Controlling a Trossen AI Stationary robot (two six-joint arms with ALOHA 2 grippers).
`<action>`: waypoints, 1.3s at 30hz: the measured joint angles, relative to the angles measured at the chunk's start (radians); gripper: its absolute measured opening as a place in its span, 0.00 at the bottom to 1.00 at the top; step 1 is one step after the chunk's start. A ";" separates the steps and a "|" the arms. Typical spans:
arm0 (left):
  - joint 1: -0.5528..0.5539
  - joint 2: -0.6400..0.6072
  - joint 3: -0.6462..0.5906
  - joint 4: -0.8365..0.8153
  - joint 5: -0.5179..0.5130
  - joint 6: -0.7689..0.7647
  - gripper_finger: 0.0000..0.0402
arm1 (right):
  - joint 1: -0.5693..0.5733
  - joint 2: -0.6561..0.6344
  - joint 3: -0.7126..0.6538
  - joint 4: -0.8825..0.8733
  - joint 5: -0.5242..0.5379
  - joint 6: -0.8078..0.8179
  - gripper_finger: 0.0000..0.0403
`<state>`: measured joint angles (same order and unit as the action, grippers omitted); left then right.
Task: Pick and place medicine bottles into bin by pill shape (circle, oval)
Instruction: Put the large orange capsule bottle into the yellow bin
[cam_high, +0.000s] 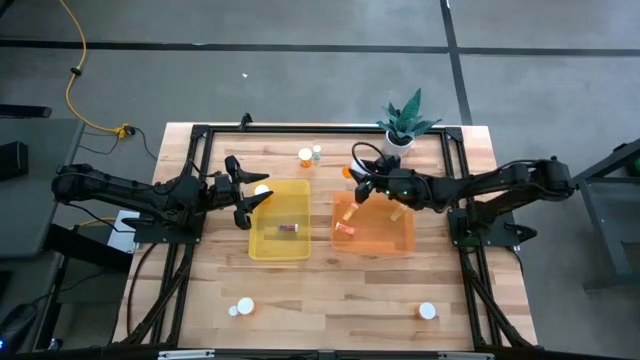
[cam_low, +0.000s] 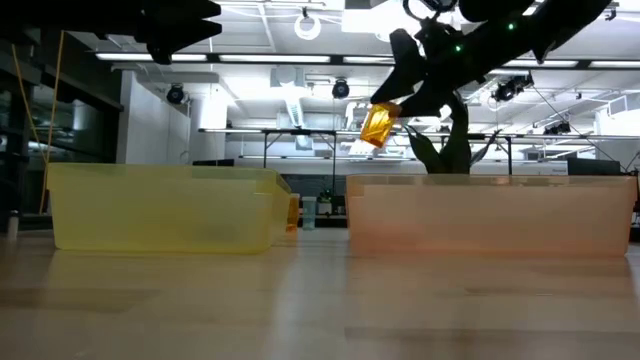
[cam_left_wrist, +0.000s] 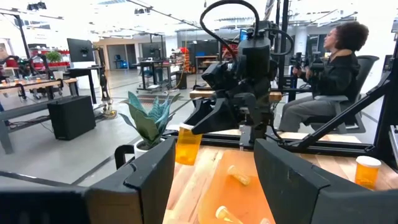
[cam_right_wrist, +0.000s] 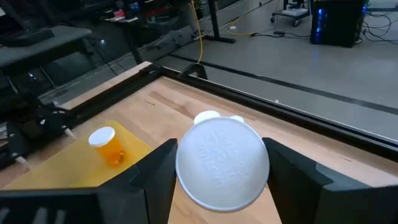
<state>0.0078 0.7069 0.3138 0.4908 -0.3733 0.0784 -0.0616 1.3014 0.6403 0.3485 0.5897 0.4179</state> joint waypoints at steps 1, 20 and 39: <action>0.000 0.000 0.000 0.000 0.000 0.000 0.52 | 0.000 0.002 0.000 0.000 -0.001 0.001 0.50; 0.000 0.000 0.000 0.008 0.000 0.003 0.52 | 0.073 0.437 0.329 0.089 -0.393 -0.237 0.50; 0.000 0.000 0.000 0.007 0.000 0.003 0.52 | 0.093 0.684 0.565 -0.128 -0.388 -0.290 0.51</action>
<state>0.0078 0.7069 0.3138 0.4978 -0.3737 0.0812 0.0315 1.9850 1.2057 0.2206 0.2018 0.1279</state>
